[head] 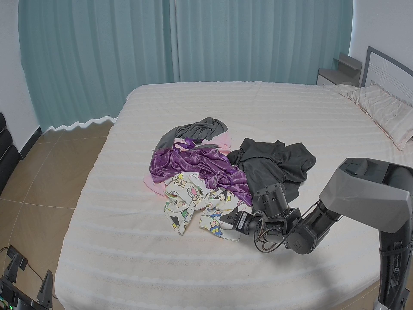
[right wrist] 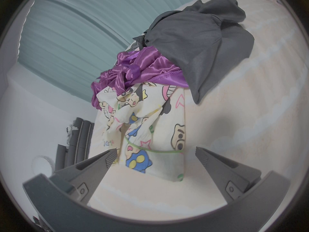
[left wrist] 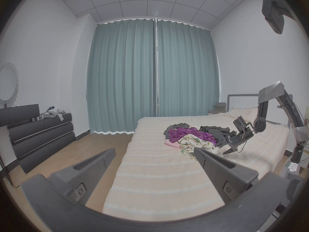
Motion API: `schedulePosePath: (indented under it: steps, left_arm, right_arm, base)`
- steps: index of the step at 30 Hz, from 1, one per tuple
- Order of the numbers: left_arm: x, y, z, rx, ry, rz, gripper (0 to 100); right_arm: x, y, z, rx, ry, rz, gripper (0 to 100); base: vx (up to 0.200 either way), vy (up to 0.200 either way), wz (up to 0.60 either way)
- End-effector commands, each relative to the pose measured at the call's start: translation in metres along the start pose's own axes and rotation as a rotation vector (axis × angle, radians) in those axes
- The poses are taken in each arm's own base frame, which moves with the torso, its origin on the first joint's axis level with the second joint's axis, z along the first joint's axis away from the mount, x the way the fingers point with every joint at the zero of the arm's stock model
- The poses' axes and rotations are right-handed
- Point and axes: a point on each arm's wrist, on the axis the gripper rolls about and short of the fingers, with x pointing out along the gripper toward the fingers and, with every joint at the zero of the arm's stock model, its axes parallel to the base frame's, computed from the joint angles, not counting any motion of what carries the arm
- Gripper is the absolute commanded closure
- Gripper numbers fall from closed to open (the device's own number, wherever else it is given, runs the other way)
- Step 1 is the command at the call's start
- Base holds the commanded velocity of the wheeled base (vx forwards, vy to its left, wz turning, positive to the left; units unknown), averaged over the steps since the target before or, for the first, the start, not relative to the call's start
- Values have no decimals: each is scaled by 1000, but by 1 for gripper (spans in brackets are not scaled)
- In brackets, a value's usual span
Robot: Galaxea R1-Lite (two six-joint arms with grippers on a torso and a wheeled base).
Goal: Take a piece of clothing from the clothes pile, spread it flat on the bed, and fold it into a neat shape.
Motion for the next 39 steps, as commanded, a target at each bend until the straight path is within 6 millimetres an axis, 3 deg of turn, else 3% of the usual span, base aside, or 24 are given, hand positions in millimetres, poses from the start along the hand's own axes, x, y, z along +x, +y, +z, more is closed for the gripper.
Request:
schedulePosePath:
  steps: [1,8,23,24,39]
  left_arm:
    - [0,0,-5,0,1,0,0]
    - [0,0,-5,0,1,0,0]
    - [0,0,-5,0,1,0,0]
    - [0,0,-5,0,1,0,0]
    - [0,0,-5,0,1,0,0]
  right_arm:
    - [16,1,-8,-64,-2,-35,0]
    - [33,15,-17,-122,-16,-12,0]
    - [34,31,-16,-214,19,123,0]
    - [34,31,-16,-214,19,123,100]
    - [26,30,-14,-232,39,103,100]
  base:
    - [0,0,0]
    - [0,0,0]
    - [0,0,0]
    - [0,0,0]
    - [0,0,0]
